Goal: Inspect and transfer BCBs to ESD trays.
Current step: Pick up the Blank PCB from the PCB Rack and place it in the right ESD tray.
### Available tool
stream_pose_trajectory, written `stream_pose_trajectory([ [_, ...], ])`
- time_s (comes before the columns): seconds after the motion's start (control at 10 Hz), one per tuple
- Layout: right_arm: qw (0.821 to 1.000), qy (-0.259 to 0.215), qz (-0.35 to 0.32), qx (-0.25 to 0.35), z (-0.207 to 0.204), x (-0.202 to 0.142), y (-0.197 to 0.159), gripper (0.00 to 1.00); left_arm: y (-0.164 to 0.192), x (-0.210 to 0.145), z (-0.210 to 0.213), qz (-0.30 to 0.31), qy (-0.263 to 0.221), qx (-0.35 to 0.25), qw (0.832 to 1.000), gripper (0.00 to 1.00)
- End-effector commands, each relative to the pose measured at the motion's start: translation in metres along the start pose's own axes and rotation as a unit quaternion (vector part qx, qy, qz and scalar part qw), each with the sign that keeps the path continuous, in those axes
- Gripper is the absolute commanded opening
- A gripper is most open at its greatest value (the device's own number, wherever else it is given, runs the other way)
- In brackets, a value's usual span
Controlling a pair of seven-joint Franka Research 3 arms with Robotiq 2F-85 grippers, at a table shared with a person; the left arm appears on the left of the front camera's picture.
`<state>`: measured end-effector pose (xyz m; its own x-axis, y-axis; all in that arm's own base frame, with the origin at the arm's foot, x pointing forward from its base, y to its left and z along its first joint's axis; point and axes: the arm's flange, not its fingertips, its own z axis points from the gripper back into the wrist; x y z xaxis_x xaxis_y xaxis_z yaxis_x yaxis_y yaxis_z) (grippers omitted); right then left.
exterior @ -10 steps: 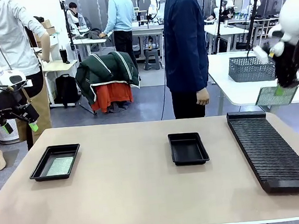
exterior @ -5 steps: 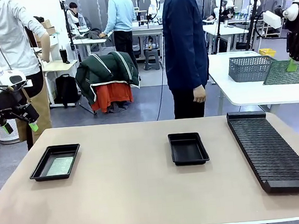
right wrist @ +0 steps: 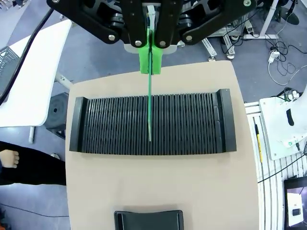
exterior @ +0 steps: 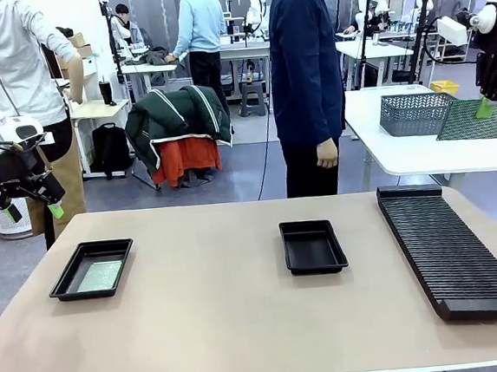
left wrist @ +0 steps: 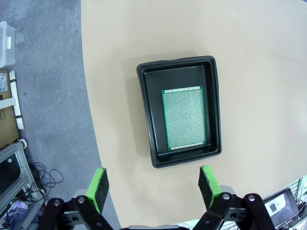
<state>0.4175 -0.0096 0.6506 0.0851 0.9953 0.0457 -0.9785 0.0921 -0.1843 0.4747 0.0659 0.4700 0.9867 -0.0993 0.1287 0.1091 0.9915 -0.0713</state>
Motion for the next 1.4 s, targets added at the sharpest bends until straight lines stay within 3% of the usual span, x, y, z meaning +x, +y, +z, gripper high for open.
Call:
stream_pose_trajectory([
  [0.0,1.0,0.003,0.001,0.0,-0.001,-0.001,0.0,0.0,-0.001,-0.001,-0.002,0.001,-0.006,0.0,1.0,1.0],
  [0.3,1.0,0.0,0.0,0.0,0.0,0.0,0.0,0.02,-0.001,-0.001,-0.002,0.001,-0.006,0.0,1.0,1.0],
  [0.5,0.982,-0.104,-0.16,0.002,-0.037,0.011,-0.032,0.02,-0.001,-0.001,-0.002,0.001,-0.006,0.0,1.0,1.0],
  [0.8,0.928,-0.158,-0.336,0.018,-0.083,0.024,-0.037,0.02,-0.001,-0.001,-0.002,0.001,-0.006,0.0,1.0,1.0],
  [1.0,0.876,-0.182,-0.441,0.068,-0.128,0.042,-0.04,0.02,-0.001,-0.001,-0.002,0.001,-0.006,0.0,1.0,1.0],
  [1.1,0.85,-0.188,-0.483,0.093,-0.152,0.056,-0.04,0.02,-0.001,-0.001,-0.002,0.001,-0.006,0.0,1.0,1.0],
  [1.3,0.814,-0.19,-0.528,0.146,-0.191,0.077,-0.033,0.02,-0.001,-0.001,-0.002,0.001,-0.006,0.0,1.0,1.0],
])
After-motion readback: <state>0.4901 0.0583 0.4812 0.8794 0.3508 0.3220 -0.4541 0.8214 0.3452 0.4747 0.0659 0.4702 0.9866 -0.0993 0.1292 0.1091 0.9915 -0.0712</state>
